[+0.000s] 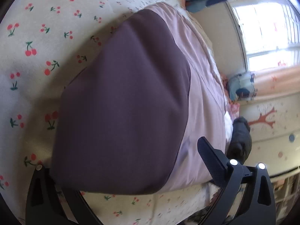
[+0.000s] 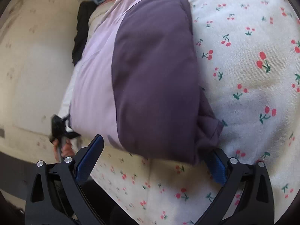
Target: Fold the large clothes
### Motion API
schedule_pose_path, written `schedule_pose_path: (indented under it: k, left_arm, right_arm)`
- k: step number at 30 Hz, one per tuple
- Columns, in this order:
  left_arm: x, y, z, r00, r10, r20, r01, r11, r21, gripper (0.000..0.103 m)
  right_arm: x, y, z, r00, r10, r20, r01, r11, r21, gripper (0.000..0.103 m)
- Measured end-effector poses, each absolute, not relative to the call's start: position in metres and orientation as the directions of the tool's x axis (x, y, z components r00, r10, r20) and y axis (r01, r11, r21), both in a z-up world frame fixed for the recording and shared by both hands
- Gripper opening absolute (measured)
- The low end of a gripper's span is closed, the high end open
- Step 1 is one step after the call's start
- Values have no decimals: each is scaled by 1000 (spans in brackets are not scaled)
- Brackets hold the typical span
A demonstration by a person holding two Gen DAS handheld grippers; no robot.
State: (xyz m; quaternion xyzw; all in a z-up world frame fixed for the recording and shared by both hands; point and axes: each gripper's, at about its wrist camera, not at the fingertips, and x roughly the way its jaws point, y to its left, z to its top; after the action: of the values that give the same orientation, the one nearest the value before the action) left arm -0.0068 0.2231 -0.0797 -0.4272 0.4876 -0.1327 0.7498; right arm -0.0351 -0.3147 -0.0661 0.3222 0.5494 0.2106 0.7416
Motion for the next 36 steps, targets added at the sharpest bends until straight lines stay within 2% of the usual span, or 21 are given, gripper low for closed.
schedule_pose_path:
  k: [2, 5, 8, 9, 10, 11, 12, 13, 14, 17, 21, 26, 28, 30, 32, 33, 34, 36]
  left_arm:
    - [-11, 220, -70, 515, -605, -607, -182, 615, -767, 96]
    - [-2, 217, -85, 466, -588, -661, -193, 661, -725, 96]
    - [2, 220, -89, 482, -601, -637, -222, 620, -753, 94]
    - [4, 218, -87, 489, -593, -639, -227, 621, -750, 92]
    - [5, 216, -86, 486, -587, -647, -233, 627, -744, 82]
    - [6, 213, -85, 480, -581, -657, -240, 634, -735, 74]
    - [6, 211, -80, 480, -574, -664, -238, 643, -728, 69]
    - [5, 208, -74, 481, -573, -664, -226, 650, -725, 59]
    - [4, 205, -67, 483, -570, -665, -216, 659, -721, 53]
    - [-3, 200, -46, 487, -583, -650, -179, 662, -728, 46]
    - [-32, 193, -5, 494, -620, -609, -85, 663, -744, 43]
    - [-115, 187, 36, 489, -662, -568, 0, 651, -759, 42]
    - [-150, 194, 29, 482, -673, -561, -5, 638, -770, 42]
    - [-178, 196, 1, 448, -679, -582, -50, 631, -774, 43]
    - [-193, 205, -40, 421, -699, -577, -130, 584, -802, 50]
    - [-198, 210, -51, 426, -717, -552, -156, 543, -825, 51]
    - [-203, 213, -58, 434, -727, -532, -169, 515, -840, 59]
    - [-216, 218, -55, 467, -695, -546, -181, 530, -829, 62]
  right_arm:
    - [-38, -317, -63, 335, 729, -596, 32, 624, 781, 97]
    - [-33, -319, -70, 336, 678, -654, 64, 676, 734, 95]
    - [-33, -317, -61, 407, 676, -615, 40, 659, 751, 93]
    - [-33, -317, -59, 432, 675, -598, 31, 651, 758, 87]
    - [-35, -319, -57, 465, 665, -584, 33, 646, 762, 67]
    - [-38, -321, -57, 490, 659, -571, 41, 637, 770, 52]
    - [-40, -325, -57, 516, 668, -536, 28, 612, 790, 46]
    - [-42, -326, -54, 529, 666, -527, 11, 615, 788, 39]
    - [-46, -323, -48, 538, 656, -529, -9, 632, 775, 36]
    - [-59, -316, -25, 573, 648, -502, -70, 648, 758, 30]
    - [-96, -313, 16, 588, 680, -437, -175, 635, 752, 29]
    - [-179, -316, 53, 558, 716, -419, -261, 631, 731, 29]
    - [-223, -324, 51, 534, 724, -435, -267, 634, 726, 30]
    - [-257, -332, 32, 491, 716, -497, -237, 659, 714, 37]
    - [-271, -341, 5, 439, 687, -579, -157, 693, 704, 44]
    - [-278, -348, -6, 434, 682, -588, -120, 691, 713, 45]
    - [-282, -353, -7, 449, 678, -582, -109, 688, 718, 48]
    - [-289, -363, 12, 541, 604, -585, -94, 735, 671, 53]
